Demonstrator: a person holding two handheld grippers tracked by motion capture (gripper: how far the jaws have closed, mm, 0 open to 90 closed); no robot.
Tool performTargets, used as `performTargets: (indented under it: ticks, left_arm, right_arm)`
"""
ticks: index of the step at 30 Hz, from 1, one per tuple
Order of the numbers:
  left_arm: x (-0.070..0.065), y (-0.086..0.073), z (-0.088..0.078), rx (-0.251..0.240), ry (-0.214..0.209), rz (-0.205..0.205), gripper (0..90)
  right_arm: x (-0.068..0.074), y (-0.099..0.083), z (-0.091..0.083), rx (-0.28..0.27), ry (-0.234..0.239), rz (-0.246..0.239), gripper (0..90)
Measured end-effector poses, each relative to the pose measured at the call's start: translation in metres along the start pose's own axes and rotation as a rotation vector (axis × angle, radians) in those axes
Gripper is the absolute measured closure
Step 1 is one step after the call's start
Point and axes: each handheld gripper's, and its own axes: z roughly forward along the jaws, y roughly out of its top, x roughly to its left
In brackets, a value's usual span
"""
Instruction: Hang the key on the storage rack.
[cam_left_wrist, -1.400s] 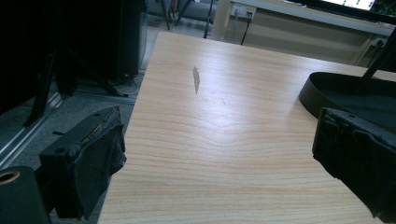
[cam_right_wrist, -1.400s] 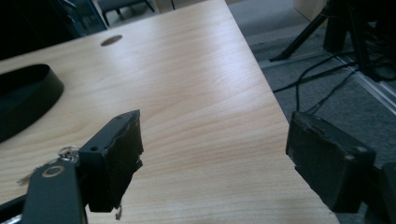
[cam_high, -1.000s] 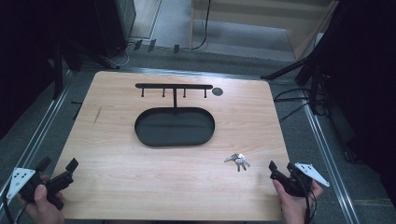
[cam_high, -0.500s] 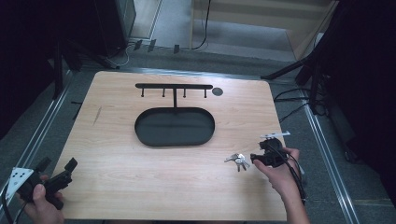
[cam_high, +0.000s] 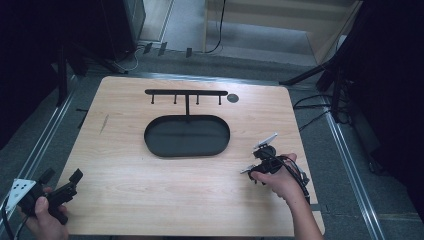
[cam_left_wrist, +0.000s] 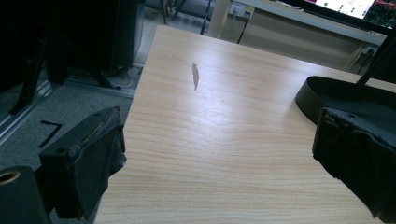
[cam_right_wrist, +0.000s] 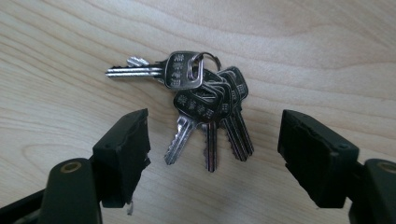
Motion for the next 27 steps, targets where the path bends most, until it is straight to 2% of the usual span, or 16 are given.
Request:
performTargets:
  ticks: [4,6,7,9,10,11,13,18,19,21,22,23,24,27]
  left_arm:
    - [0.0,0.0,0.0,0.002,0.0,-0.001,2.9]
    - [0.0,0.0,0.0,0.002,0.001,0.0,2.9]
    - [0.0,0.0,0.0,0.002,0.001,0.0,2.9]
    - [0.0,0.0,0.0,0.001,0.001,0.0,2.9]
    - [0.0,0.0,0.0,0.002,0.001,0.003,2.9]
    - [0.0,0.0,0.0,0.002,0.001,0.003,2.9]
    - [0.0,0.0,0.0,0.002,0.001,0.002,2.9]
    - [0.0,0.0,0.0,0.002,0.001,0.002,2.9]
    - [0.0,0.0,0.0,0.003,0.001,0.001,2.9]
    - [0.0,0.0,0.0,0.003,0.001,0.001,2.9]
    - [0.0,0.0,0.0,0.003,0.0,0.0,2.9]
    - [0.0,0.0,0.0,0.003,0.0,0.0,2.9]
    - [0.0,0.0,0.0,0.003,0.0,-0.003,2.9]
    - [0.001,0.0,0.0,0.006,-0.003,-0.006,2.9]
  right_arm:
    - [-0.002,-0.005,0.006,-0.005,0.0,-0.033,36.3]
    - [-0.004,-0.008,0.006,-0.023,0.035,-0.041,43.6]
    - [-0.004,-0.008,0.006,-0.023,0.035,-0.041,43.6]
    - [-0.005,-0.01,0.004,-0.036,0.038,-0.056,58.6]
    - [-0.008,-0.011,0.002,-0.031,0.047,-0.061,75.7]
    - [-0.008,-0.011,0.002,-0.031,0.047,-0.061,75.7]
    - [-0.012,-0.012,0.002,-0.023,0.065,-0.061,82.0]
    - [-0.018,-0.012,-0.006,-0.04,0.112,-0.034,82.4]
    - [-0.019,-0.009,-0.014,-0.045,0.117,-0.031,82.4]
    - [-0.019,-0.007,-0.018,-0.048,0.116,-0.034,82.5]
    - [-0.017,-0.001,-0.03,-0.066,0.11,-0.039,89.6]
    - [-0.017,-0.001,-0.03,-0.066,0.11,-0.039,89.6]
    - [-0.015,0.005,-0.042,-0.082,0.112,-0.04,89.7]
    - [-0.01,0.014,-0.053,-0.084,0.093,-0.063,89.8]
